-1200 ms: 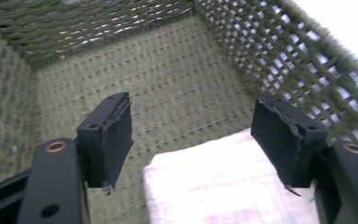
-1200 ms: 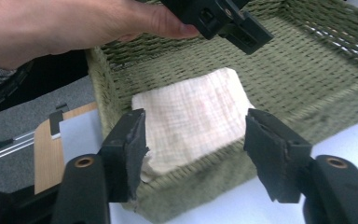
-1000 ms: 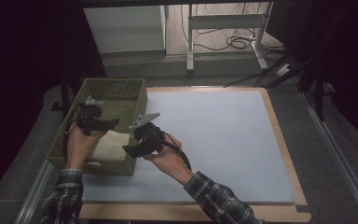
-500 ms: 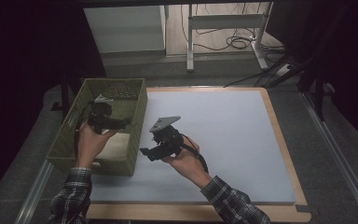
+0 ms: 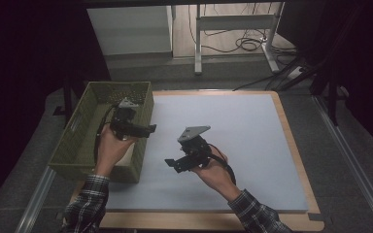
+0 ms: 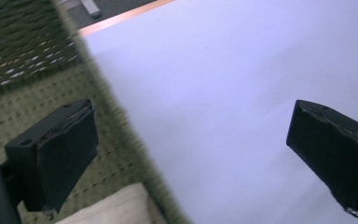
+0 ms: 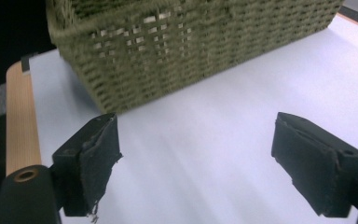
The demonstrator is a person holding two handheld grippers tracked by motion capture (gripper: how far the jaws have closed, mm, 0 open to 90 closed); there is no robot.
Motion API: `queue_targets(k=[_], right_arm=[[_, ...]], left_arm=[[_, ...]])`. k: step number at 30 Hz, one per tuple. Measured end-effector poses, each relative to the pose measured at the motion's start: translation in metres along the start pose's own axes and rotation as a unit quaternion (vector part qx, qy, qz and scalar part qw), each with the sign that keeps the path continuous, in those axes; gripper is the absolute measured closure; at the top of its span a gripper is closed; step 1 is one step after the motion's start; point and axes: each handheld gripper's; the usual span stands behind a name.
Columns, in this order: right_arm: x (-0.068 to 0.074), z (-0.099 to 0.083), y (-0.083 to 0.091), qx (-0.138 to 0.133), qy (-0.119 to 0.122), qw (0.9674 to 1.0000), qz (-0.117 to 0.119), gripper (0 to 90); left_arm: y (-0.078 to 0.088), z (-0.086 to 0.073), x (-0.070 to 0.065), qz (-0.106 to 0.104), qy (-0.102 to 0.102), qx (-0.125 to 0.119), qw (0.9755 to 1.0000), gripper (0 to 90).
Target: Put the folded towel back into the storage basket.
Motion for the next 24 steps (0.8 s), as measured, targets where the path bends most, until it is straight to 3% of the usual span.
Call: queue_targets(k=[11,13,17,19,24], right_arm=[[-0.015,-0.023,0.029,0.006,-0.009,0.9998,-0.016,11.2],[-0.019,-0.032,0.039,0.010,-0.011,0.9996,-0.024,10.2],[-0.024,-0.045,0.052,0.018,-0.010,0.9991,-0.038,8.9],[-0.026,-0.052,0.058,0.023,-0.008,0.9987,-0.046,8.1],[-0.031,-0.067,0.068,0.030,-0.012,0.9979,-0.056,6.4]], left_arm=[[-0.015,0.004,-0.042,-0.030,-0.027,-0.002,0.9992,0.2],[-0.022,0.001,-0.054,-0.043,-0.031,-0.003,0.9986,0.1],[-0.028,-0.005,-0.068,-0.049,-0.043,-0.002,0.9979,0.1],[-0.033,-0.012,-0.083,-0.052,-0.056,-0.002,0.9971,0.1],[-0.040,-0.023,-0.097,-0.067,-0.061,-0.004,0.9959,0.0]])
Point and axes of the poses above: each handheld gripper's, and its own axes: y roughly backward along the jaws, z roughly out of its top, x roughly to its left, and after that the axes turned 8 degrees about -x, right-handed
